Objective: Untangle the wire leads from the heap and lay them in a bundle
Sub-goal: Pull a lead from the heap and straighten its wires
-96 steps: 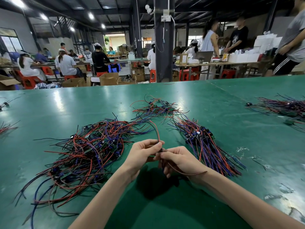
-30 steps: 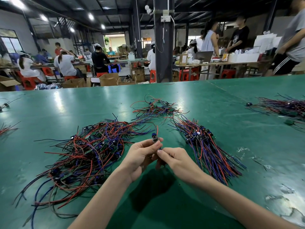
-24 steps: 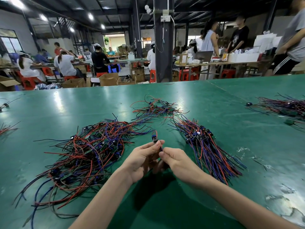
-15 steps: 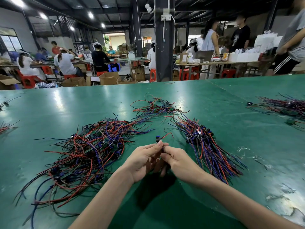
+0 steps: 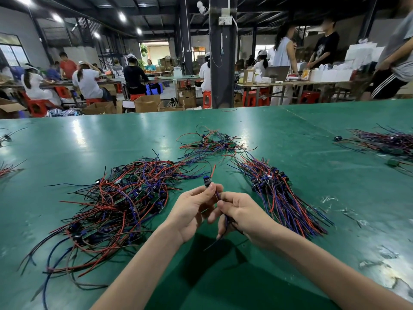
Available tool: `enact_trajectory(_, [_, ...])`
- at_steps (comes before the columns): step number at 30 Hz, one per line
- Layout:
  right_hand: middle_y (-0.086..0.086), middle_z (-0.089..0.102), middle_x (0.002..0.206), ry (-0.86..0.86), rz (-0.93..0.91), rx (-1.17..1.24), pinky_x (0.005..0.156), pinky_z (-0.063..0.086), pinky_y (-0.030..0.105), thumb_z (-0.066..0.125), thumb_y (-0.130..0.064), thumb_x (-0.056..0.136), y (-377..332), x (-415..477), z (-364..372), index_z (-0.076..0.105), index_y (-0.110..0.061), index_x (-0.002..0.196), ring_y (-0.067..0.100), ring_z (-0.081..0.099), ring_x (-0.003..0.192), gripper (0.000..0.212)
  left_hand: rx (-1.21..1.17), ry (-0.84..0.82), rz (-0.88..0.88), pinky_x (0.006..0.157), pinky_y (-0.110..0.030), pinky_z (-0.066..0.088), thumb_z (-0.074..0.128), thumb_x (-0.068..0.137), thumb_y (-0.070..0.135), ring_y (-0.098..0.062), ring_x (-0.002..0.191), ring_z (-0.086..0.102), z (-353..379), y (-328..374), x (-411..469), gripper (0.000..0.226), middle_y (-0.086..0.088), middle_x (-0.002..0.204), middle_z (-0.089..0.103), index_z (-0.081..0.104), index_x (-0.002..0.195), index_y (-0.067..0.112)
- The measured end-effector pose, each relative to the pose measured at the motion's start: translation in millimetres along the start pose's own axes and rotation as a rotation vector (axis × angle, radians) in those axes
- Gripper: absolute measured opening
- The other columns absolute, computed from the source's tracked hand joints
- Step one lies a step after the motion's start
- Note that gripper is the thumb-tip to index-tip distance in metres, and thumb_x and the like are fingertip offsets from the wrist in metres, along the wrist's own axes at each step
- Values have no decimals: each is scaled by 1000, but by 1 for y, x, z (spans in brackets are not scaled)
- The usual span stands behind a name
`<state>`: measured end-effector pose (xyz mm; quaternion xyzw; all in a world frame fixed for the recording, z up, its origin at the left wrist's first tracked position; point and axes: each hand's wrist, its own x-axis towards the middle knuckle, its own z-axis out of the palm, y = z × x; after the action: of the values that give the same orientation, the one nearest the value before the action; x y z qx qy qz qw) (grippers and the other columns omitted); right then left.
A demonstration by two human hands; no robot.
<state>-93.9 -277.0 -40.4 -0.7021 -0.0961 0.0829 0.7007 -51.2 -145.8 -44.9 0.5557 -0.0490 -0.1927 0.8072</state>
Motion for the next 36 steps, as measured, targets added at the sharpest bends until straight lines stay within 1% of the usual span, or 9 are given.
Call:
enact_trajectory(4, [7,61,74,-27,23,-61,49,50,25,30,8,99,1,-1,-1,50,10,116,10,51,43,26,23,9,30,49,-23,34,66,71,29,-19,61,51,-2,-2,2,18,-5,71,69,77,69,15])
enact_trajectory(8, [6,61,77,-29,43,-120,50,45,23,27,10,98,1,0,-3,50,9,119,9,47,43,31,18,30,21,58,-27,31,65,72,30,-16,59,52,0,-4,2,18,0,68,69,76,67,17])
enact_trajectory(13, [7,62,76,-35,92,-106,42,47,23,30,5,100,0,-1,-2,47,15,115,7,46,36,25,-41,105,31,50,-21,47,61,85,22,-8,58,64,0,0,3,12,5,75,72,66,77,15])
enact_trajectory(18, [6,62,74,-49,85,-144,47,42,29,29,8,99,3,-3,1,54,5,112,8,45,32,28,-72,152,73,52,-23,55,59,88,14,-6,58,63,-2,2,4,13,2,66,70,64,76,11])
enact_trajectory(22, [9,62,75,-71,80,-136,48,43,29,29,9,98,3,-2,3,55,-8,104,9,48,34,32,-32,200,123,60,-29,51,59,87,11,-10,67,55,-7,2,8,12,2,65,70,65,77,10])
enact_trajectory(24, [7,63,74,-82,88,-146,49,46,27,29,10,98,3,-3,2,57,-10,101,10,53,37,34,1,216,146,64,-30,42,60,88,11,-11,65,48,-8,2,8,11,2,65,70,65,78,10])
enact_trajectory(28, [4,64,74,-127,126,-163,60,52,34,26,12,96,5,-5,0,50,5,116,13,61,47,32,70,264,176,57,-21,35,61,89,14,-1,49,47,-11,4,9,11,5,64,70,65,79,16])
enact_trajectory(33, [8,64,84,-191,179,-180,49,52,26,19,16,93,3,-8,0,44,5,121,16,65,58,39,103,292,202,52,-17,35,63,88,15,4,45,48,-14,3,9,10,7,64,70,66,79,18])
enact_trajectory(36, [11,64,82,-203,194,-184,45,48,21,18,13,94,3,-7,0,43,6,119,14,66,56,36,94,306,221,49,-15,34,63,88,16,2,41,43,-15,3,10,8,7,64,69,66,80,17])
